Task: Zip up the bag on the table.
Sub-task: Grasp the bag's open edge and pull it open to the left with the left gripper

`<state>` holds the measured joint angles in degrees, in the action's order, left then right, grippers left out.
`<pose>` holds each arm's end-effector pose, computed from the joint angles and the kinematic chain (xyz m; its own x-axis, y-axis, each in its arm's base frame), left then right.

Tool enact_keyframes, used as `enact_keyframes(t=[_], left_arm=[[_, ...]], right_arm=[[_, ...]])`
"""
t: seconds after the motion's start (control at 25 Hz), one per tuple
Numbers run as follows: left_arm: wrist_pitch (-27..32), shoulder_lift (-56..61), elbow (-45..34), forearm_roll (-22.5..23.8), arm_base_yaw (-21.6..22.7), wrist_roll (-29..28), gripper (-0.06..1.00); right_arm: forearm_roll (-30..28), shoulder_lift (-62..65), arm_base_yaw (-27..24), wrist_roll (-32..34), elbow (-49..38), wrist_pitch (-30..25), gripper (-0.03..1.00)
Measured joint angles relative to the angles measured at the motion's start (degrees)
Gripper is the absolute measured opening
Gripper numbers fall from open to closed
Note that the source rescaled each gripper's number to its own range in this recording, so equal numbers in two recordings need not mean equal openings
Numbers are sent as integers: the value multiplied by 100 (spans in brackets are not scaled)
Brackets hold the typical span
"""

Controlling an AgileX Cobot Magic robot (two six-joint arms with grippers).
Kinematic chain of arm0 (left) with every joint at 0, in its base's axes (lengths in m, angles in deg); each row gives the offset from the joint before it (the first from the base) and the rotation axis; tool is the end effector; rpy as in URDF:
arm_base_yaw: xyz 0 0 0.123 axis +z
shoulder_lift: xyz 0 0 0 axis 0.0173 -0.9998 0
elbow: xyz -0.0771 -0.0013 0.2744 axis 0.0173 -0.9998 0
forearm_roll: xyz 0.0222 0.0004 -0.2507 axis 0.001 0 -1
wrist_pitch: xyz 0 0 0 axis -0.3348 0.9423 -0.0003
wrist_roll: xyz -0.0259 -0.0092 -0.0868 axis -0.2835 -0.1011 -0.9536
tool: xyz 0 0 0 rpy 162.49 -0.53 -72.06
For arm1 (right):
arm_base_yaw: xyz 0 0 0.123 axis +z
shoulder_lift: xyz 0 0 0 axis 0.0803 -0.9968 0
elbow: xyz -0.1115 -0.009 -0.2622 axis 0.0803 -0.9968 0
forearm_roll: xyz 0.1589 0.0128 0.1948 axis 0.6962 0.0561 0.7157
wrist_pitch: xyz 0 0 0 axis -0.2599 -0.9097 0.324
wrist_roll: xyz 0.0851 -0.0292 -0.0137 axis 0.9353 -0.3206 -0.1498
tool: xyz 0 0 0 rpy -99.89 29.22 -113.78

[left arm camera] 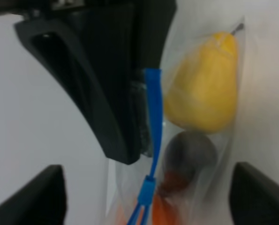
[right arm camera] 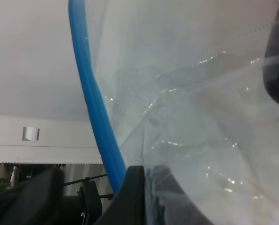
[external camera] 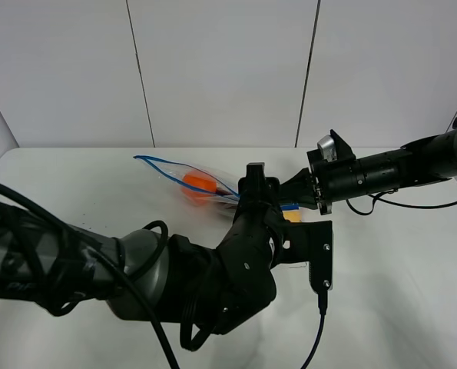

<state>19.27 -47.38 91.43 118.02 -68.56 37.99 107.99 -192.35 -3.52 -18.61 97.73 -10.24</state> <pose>0.2014 -0.3465 0.1548 0.2961 0.9350 -0.1950 0.5424 0.0034 0.8401 0.3562 0.0903 0.1462 -0.9733 0.0177 -0.2288 -0.2037 0.3927 0.8969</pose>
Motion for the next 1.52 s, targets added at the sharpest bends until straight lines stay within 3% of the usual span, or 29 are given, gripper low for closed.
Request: enact_keyframes(t=[0.2,0.36,1.08,1.36,1.52], left_arm=[[123,-5,0,5,0,0,51],[123,-11,0,5,0,0,43],[118,-53,0,5,0,263,40],[118,-53,0,5,0,274,19],[56,-53,0,5,0,274,15]], right_arm=[[0,0,0,0,0,0,0],[0,0,0,0,0,0,0],[0,0,0,0,0,0,0],[0,0,0,-6,0,0,0],[-5,0,0,-6,0,0,0]])
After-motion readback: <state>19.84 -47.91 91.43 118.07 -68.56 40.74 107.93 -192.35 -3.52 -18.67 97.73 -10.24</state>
